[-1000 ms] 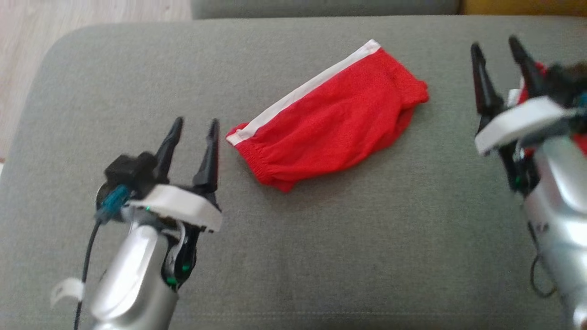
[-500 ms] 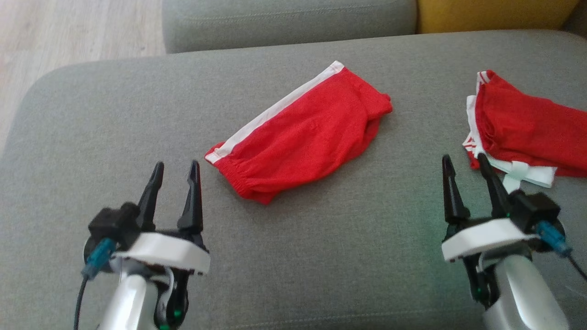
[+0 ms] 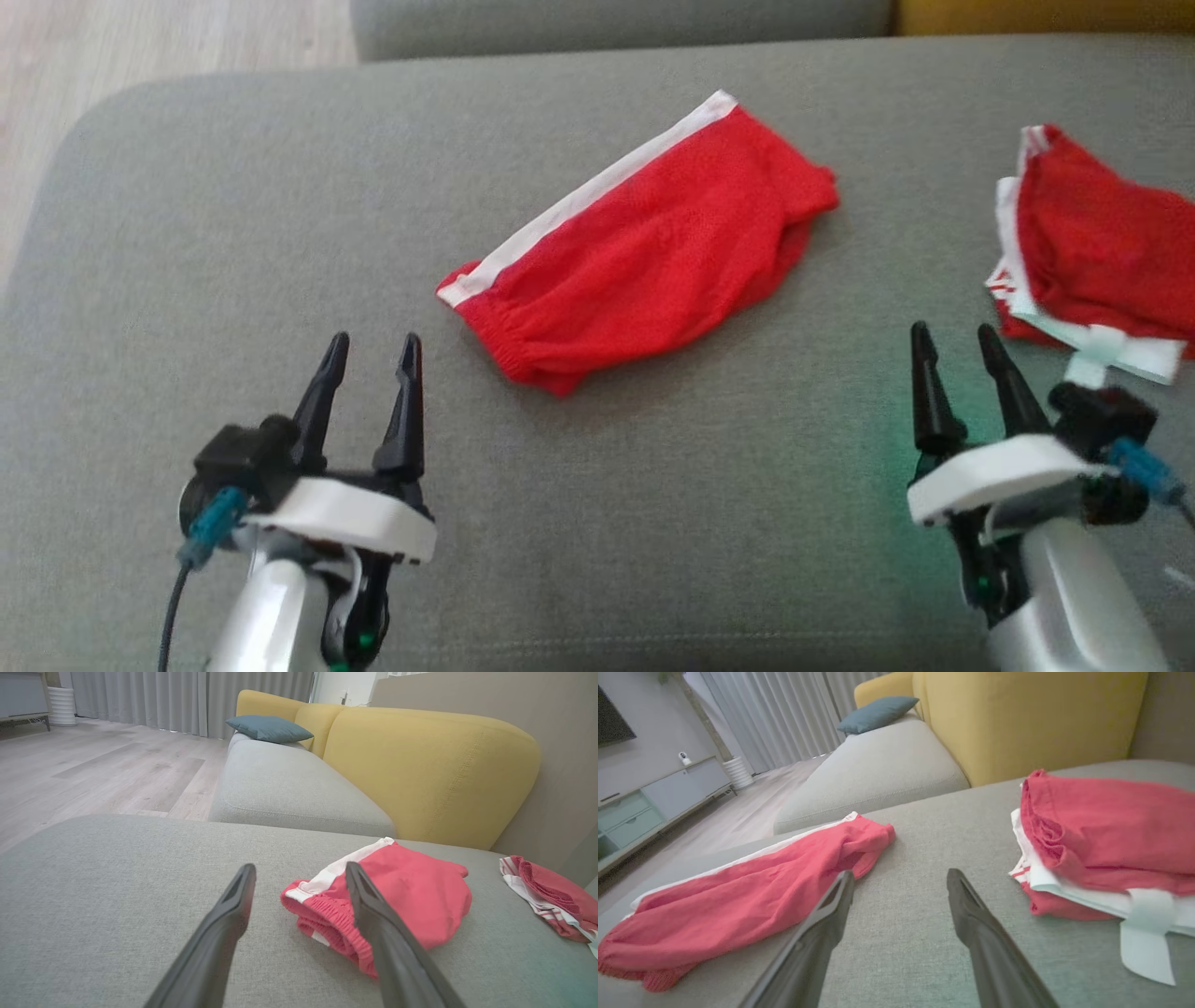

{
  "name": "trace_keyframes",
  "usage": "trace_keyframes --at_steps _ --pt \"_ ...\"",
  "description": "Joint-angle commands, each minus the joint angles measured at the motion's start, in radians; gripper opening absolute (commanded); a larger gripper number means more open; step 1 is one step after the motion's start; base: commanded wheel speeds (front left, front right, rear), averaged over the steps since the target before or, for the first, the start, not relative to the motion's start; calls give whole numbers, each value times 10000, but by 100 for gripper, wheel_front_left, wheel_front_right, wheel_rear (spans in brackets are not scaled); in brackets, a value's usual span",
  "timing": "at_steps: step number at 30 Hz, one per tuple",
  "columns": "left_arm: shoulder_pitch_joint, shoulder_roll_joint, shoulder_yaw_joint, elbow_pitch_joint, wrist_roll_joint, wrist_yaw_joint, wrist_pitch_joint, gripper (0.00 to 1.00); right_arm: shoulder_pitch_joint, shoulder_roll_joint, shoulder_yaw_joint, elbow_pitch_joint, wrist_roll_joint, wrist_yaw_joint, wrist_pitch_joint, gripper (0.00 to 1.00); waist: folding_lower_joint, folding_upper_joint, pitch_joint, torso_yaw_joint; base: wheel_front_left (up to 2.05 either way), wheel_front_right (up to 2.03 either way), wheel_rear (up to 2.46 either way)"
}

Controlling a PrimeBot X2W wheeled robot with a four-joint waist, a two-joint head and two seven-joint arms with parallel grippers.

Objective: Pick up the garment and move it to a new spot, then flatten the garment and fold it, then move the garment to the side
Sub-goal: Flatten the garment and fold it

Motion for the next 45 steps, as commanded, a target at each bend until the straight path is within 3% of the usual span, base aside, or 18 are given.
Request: trace_keyframes --at_steps 1,13,18,30,40,42,45 --pt "-571 10 225 -296 47 -19 -122 100 -589 55 151 -274 159 19 42 100 0 -1 331 297 0 0 0" --pt "-1166 1 -471 -217 -283 27 -122 100 -2844 64 -600 1586 4197 19 1968 100 0 -1 1609 1682 0 0 0" --pt "-1294 0 -1015 -271 -422 134 -122 100 -4022 65 -1211 2797 5131 19 2402 100 0 -1 1869 2152 0 0 0" --pt "-1478 0 -1496 -492 -647 415 -122 100 -6294 -33 -2442 6130 4108 19 3236 100 0 -1 2211 2722 0 0 0" --pt "-1703 -1 -1474 -511 -613 381 -122 100 -7792 -222 -2576 7955 2912 19 3204 100 0 -1 2636 2674 0 0 0" --pt "-1755 -1 -1483 -521 -669 409 -122 100 -7942 -241 -2493 8096 2740 19 3126 0 0 -1 2644 2642 0 0 0" --pt "-1769 -1 -1503 -521 -730 442 -122 100 -8026 -236 -2527 8088 2825 19 2952 0 0 -1 2566 2544 0 0 0"
